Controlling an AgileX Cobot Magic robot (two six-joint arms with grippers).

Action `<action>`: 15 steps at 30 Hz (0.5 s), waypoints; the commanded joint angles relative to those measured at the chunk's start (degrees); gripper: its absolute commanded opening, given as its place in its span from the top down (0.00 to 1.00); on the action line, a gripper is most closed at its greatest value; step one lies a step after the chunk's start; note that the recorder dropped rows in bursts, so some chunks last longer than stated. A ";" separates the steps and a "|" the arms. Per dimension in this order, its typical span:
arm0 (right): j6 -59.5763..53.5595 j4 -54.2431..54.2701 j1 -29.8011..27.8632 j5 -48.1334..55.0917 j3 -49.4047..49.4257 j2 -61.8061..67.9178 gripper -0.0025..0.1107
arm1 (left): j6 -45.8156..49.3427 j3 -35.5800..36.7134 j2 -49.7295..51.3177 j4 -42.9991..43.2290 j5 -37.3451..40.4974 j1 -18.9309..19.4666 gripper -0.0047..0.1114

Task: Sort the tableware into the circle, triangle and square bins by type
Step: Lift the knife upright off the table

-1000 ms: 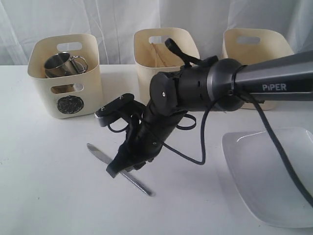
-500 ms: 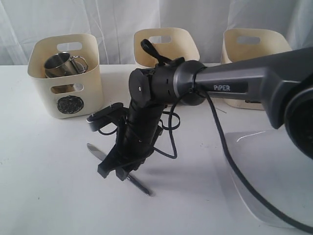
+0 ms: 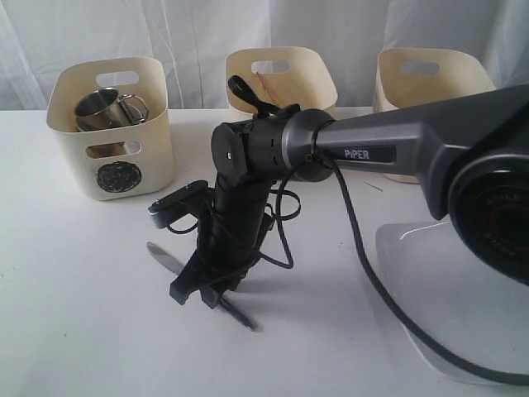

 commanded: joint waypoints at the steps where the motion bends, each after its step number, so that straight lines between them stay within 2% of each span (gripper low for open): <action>1: 1.46 -2.42 -0.32 2.77 0.53 2.13 0.64 | -0.10 0.24 -0.27 -0.41 0.25 -0.12 0.96; 8: 4.92 -12.88 2.24 4.49 0.53 2.26 0.64 | -0.10 0.24 -0.27 -0.41 0.25 -0.12 0.96; 15: 7.38 -13.99 4.87 3.12 0.53 2.84 0.64 | -0.10 0.24 -0.27 -0.41 0.25 -0.12 0.96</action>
